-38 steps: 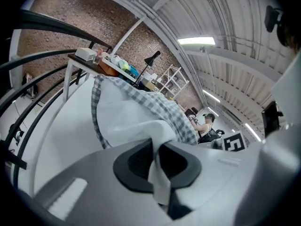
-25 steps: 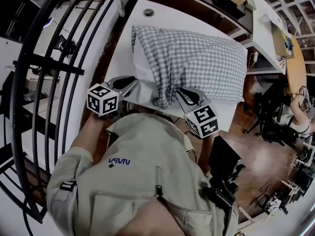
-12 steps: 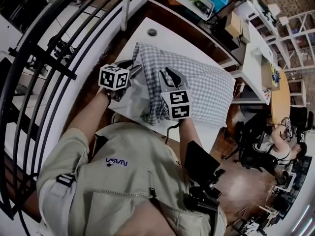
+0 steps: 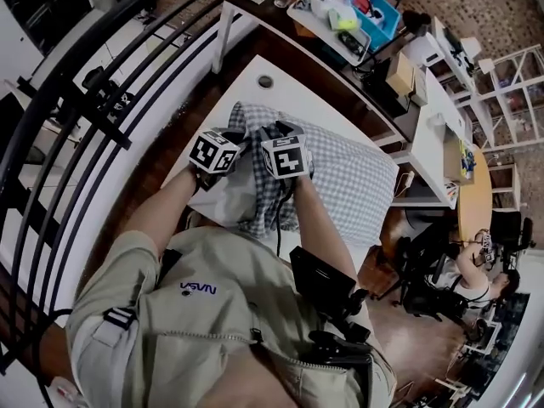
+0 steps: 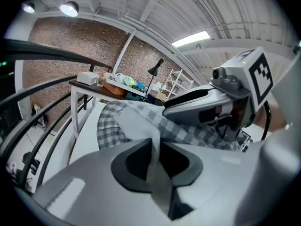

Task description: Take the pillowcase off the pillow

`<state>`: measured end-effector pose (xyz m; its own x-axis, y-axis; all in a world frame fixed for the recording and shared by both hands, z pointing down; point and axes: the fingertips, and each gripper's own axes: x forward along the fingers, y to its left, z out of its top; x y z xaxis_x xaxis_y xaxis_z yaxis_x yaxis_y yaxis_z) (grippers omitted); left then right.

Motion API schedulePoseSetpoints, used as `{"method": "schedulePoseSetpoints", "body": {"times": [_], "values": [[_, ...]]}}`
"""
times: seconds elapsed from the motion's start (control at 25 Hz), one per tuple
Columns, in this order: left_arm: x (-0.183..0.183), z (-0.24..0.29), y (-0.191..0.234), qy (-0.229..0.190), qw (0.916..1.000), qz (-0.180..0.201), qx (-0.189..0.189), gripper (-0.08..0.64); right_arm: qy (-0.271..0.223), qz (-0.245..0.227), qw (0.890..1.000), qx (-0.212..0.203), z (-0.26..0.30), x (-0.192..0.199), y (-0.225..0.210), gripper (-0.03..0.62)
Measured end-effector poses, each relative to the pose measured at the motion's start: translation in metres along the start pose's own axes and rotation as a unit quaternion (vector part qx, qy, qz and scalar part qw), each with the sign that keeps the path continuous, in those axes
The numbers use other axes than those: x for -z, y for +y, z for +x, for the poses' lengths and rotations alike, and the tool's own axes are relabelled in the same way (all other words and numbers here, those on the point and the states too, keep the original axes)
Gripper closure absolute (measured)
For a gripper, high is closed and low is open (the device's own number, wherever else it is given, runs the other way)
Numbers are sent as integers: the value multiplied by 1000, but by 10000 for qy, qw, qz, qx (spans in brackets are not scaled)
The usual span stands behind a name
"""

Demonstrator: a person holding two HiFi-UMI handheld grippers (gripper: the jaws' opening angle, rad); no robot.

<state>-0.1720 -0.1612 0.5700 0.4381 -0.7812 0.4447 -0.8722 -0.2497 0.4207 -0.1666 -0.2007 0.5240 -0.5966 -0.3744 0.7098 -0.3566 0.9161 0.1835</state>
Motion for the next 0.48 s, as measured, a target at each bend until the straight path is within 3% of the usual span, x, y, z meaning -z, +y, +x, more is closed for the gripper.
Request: {"method": "schedulePoseSetpoints", "body": {"times": [0.12,0.28,0.48], "values": [[-8,-11,-16,-75,9975,670,-230,525,184,-358,9989,233,-1,2,-4,572],[-14,-31,-42,-274,9891,1421,-266,531,-77,-452,9980,426,-15,-14,-17,580],[-13,-63,-84,-398,9773,2080,-107,534,-357,-574,9912,1136,-36,-34,-55,583]]}}
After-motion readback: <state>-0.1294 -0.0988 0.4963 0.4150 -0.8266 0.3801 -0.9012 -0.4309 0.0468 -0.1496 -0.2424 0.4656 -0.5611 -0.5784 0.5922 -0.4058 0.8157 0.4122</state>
